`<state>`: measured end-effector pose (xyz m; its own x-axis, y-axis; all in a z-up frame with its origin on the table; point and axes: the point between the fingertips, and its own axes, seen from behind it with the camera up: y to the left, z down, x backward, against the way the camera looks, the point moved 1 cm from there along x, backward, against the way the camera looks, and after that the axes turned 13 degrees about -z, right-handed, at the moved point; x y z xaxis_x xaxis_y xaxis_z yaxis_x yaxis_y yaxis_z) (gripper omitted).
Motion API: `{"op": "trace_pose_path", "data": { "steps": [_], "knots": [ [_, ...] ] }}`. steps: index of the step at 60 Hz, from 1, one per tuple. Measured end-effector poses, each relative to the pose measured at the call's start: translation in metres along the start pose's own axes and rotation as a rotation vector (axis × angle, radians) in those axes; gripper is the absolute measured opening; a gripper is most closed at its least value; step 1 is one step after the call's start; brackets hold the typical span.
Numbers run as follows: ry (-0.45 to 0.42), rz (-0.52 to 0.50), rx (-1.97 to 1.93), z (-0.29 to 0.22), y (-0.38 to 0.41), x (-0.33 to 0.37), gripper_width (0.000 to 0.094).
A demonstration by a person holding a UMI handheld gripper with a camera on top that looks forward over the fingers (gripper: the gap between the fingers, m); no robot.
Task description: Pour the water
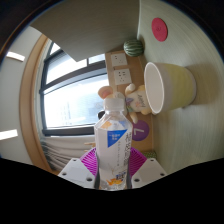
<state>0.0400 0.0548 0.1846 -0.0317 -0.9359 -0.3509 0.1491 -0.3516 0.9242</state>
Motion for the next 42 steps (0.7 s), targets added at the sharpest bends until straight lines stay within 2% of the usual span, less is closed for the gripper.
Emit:
{"op": "trace_pose_path", "data": {
  "steps": [18,27,36,42],
  "knots": [
    [-0.214,-0.087,-0.415,-0.042,-0.001,-0.017,0.0361],
    [-0.292,-0.121,-0.559,-0.060,-0.004,-0.017,0.0363],
    [-0.257,-0.106,-0.488,-0.054,-0.002,-0.019,0.0363],
    [-0.152,-0.063,-0.270,-0.042,0.007,-0.023,0.0361]
  ]
}}
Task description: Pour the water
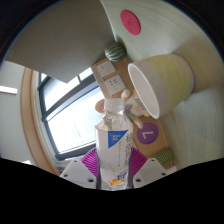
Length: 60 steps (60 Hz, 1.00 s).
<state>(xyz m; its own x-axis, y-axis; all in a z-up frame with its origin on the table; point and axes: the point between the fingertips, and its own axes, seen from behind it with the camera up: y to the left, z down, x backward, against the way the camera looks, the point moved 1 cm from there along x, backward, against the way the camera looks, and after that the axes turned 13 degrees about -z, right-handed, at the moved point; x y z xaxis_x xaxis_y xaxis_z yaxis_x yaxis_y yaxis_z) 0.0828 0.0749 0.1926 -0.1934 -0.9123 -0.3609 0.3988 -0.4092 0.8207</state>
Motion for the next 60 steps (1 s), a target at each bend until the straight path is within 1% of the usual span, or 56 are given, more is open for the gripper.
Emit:
{"op": "trace_pose_path", "data": {
  "steps": [3,8,10,11,14,19,23,26,30,34,40,44,49,56,60],
  "knots": [
    [0.072,0.010,0.154,0.014,0.007,0.003,0.0362],
    [0.211,0.057,0.461,0.029,0.015,-0.002,0.0361],
    [0.264,0.053,0.587,0.034,0.022,0.000,0.0376],
    [0.289,0.068,0.644,0.035,0.026,-0.002,0.0376],
    [0.356,0.068,0.831,0.040,0.040,-0.006,0.0377],
    [0.442,0.055,1.127,0.041,0.068,-0.013,0.0378],
    [0.475,0.049,1.352,0.035,0.089,-0.020,0.0378],
    [0.472,0.066,1.507,0.024,0.106,-0.025,0.0378],
    [0.437,0.087,1.680,0.003,0.126,-0.028,0.0377],
    [0.395,0.143,1.810,-0.022,0.142,-0.033,0.0377],
    [0.343,0.251,1.954,-0.075,0.153,-0.032,0.0378],
    [0.295,0.328,2.008,-0.110,0.156,-0.028,0.0377],
    [0.256,0.392,2.038,-0.157,0.148,-0.024,0.0377],
    [0.233,0.471,2.018,-0.209,0.120,-0.019,0.0377],
    [0.245,0.520,2.005,-0.233,0.103,-0.012,0.0379]
  ]
}}
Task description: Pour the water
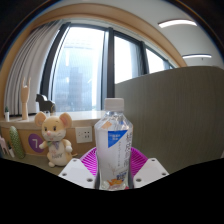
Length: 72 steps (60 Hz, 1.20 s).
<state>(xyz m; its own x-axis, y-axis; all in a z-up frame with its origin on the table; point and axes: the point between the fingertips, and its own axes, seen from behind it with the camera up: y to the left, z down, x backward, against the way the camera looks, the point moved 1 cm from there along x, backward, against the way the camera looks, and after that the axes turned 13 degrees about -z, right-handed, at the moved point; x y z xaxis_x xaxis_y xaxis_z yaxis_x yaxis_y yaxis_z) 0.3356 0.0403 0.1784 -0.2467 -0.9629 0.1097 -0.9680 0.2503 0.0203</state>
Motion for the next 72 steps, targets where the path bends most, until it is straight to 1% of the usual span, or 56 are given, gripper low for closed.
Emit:
{"op": "trace_pose_path", "data": {
  "steps": [8,15,17,28,31,32,37,39,40,43,45,54,58,67,72],
  "knots": [
    [0.063,0.033,0.033,0.046,-0.019,-0.013,0.0378],
    [0.109,0.025,0.039,0.081,-0.018,-0.025,0.0380],
    [0.062,0.032,0.041,0.075,-0.020,-0.023,0.0391],
    [0.051,0.039,0.025,0.079,-0.017,-0.024,0.0391],
    [0.050,0.041,0.020,0.079,-0.018,-0.024,0.0423],
    [0.051,0.037,0.017,0.079,-0.020,-0.023,0.0452],
    [0.041,0.038,-0.012,0.079,-0.022,-0.025,0.0523],
    [0.047,0.029,-0.034,0.082,-0.022,-0.024,0.0539],
    [0.056,0.023,-0.042,0.084,-0.023,-0.022,0.0559],
    [0.083,0.020,-0.048,0.090,-0.026,-0.018,0.0675],
    [0.096,0.013,-0.043,0.093,-0.026,-0.014,0.0710],
    [0.150,-0.059,-0.040,0.110,-0.013,0.007,0.0722],
    [0.173,-0.075,-0.051,0.117,-0.007,0.021,0.0720],
    [0.234,-0.105,-0.048,0.133,0.013,0.081,0.0721],
    [0.246,-0.128,-0.029,0.129,0.036,0.115,0.0721]
  ]
}}
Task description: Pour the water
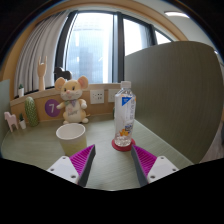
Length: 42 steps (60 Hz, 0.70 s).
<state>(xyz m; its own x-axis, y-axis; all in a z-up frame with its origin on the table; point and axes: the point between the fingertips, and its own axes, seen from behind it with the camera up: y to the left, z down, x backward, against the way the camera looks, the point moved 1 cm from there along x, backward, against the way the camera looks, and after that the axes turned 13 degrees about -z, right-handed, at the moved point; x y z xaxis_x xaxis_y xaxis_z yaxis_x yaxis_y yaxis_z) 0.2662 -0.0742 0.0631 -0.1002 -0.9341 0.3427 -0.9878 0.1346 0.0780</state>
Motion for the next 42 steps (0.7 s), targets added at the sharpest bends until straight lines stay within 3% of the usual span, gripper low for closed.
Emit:
{"op": "trace_pose_path", "data": {
  "steps": [24,42],
  "knots": [
    [-0.063,-0.247,0.012,-0.034,0.181,0.116,0.0722],
    [-0.081,-0.317,0.109,-0.032,0.256,0.170,0.0724]
  ]
}}
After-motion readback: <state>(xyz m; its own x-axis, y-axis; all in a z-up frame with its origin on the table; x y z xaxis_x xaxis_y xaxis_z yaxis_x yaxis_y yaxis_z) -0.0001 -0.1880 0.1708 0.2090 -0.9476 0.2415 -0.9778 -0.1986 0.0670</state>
